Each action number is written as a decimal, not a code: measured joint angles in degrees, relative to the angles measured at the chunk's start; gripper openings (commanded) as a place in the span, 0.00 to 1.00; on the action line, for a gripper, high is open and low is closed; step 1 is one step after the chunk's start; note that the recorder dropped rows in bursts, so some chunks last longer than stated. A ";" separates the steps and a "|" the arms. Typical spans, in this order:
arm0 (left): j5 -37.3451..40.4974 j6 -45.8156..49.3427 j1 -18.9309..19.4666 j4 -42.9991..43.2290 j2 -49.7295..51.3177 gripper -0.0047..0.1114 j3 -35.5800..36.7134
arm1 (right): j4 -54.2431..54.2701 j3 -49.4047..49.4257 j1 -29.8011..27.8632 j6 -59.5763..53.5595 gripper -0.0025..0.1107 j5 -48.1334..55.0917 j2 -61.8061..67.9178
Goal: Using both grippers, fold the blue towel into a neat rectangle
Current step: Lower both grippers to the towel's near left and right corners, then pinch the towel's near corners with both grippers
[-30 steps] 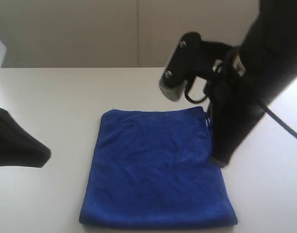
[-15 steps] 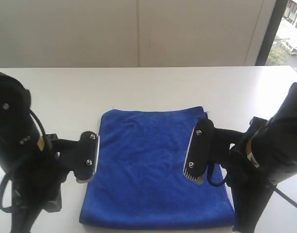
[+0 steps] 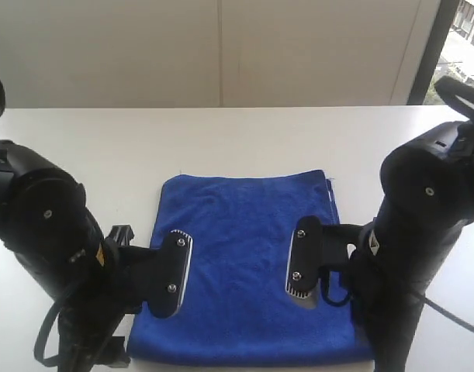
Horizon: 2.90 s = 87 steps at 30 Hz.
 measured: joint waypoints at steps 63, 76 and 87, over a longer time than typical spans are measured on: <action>-12.51 8.41 0.00 -4.93 5.34 0.26 6.09 | -1.72 14.90 0.00 -11.29 0.02 -23.03 3.77; -10.67 8.41 0.00 -5.06 5.23 0.06 6.09 | -1.84 14.72 0.00 -10.54 0.02 -22.81 3.89; -10.45 8.41 0.00 -5.48 2.93 0.52 6.09 | -1.93 14.72 0.00 -10.50 0.02 -22.81 3.89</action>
